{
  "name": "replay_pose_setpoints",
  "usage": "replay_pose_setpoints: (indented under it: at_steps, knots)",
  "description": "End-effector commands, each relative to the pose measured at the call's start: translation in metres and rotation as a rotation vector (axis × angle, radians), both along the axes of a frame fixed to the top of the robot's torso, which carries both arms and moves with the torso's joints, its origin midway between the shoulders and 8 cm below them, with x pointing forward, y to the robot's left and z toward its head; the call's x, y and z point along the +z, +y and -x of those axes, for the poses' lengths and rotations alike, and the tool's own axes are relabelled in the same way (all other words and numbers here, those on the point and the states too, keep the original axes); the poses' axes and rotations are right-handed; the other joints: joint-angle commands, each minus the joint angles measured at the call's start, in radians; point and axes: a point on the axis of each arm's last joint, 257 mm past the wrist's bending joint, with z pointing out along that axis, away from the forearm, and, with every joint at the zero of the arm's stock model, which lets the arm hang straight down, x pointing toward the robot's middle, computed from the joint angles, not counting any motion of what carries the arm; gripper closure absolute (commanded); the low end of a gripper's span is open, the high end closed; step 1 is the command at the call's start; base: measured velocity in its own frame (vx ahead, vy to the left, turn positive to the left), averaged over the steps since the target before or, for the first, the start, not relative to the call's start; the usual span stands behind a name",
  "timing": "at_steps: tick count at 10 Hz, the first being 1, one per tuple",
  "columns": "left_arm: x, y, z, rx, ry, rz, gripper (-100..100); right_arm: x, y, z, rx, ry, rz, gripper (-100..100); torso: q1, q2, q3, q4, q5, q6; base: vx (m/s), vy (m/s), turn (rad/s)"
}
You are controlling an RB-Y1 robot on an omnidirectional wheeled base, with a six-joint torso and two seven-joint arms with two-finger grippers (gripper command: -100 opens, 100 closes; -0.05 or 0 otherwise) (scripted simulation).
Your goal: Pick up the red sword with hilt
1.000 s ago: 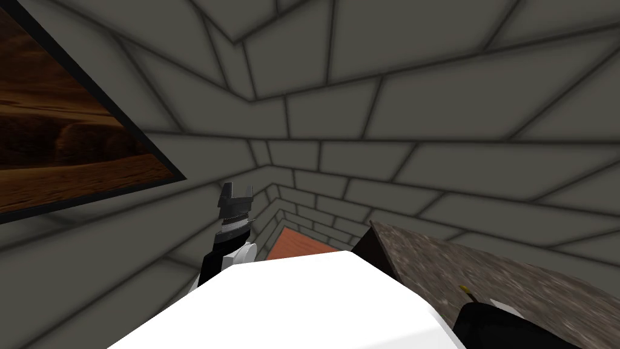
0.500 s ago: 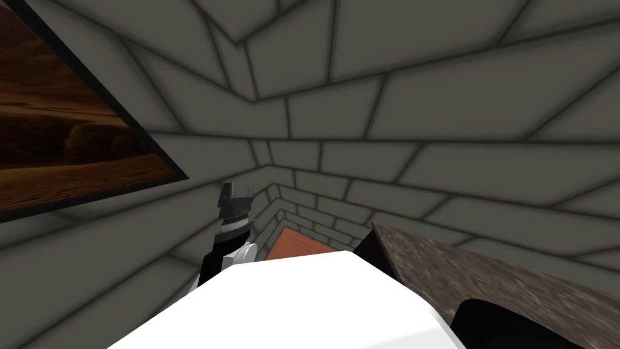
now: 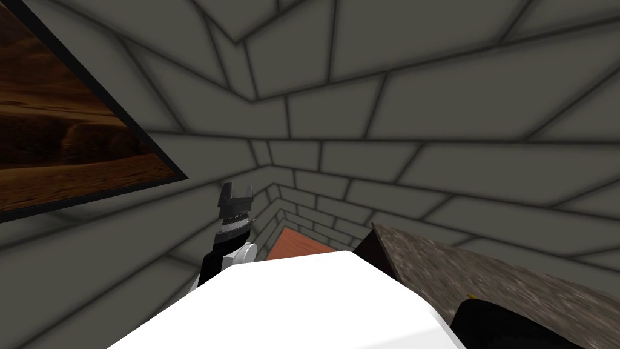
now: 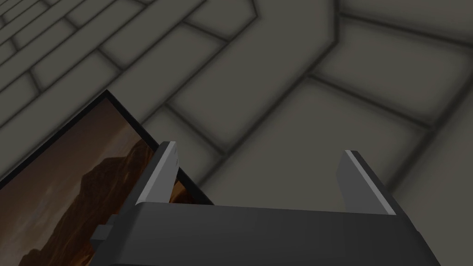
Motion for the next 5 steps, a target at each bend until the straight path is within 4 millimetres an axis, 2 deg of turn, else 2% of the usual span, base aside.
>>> replay_pose_setpoints:
  at_steps: [1, 2, 3, 4, 5]
  knots:
    - [0.000, 0.000, 0.000, 0.000, 0.000, 0.000, 0, 0.000, 0.000, 0.000, 0.000, 0.000, 0.000, 0, 0.000, 0.000, 0.000, 0.000, 0.000, 0.000, 0.000, 0.000, 0.000]
    - [0.000, 0.000, 0.000, 0.000, 0.000, 0.000, 0, 0.012, -0.004, -0.009, 0.010, 0.004, 0.000, 100, 0.000, 0.000, 0.000, 0.000, 0.000, 0.000, -0.015, 0.016, -0.099]
    - [0.000, 0.000, 0.000, 0.000, 0.000, 0.000, 0, 0.016, -0.005, -0.013, 0.014, 0.005, -0.001, 100, 0.002, 0.001, 0.000, 0.000, 0.001, 0.001, -0.024, 0.033, -0.092]
    - [0.000, 0.000, 0.000, 0.000, 0.000, 0.000, 0, 0.013, -0.005, -0.010, 0.011, 0.003, 0.002, 100, 0.003, 0.002, 0.001, 0.000, 0.001, 0.001, -0.011, 0.015, -0.014]
    - [0.000, 0.000, 0.000, 0.000, 0.000, 0.000, 0, 0.013, -0.006, -0.010, 0.011, 0.004, 0.000, 0, 0.002, 0.001, 0.001, 0.000, 0.001, 0.000, 0.000, 0.000, 0.000]
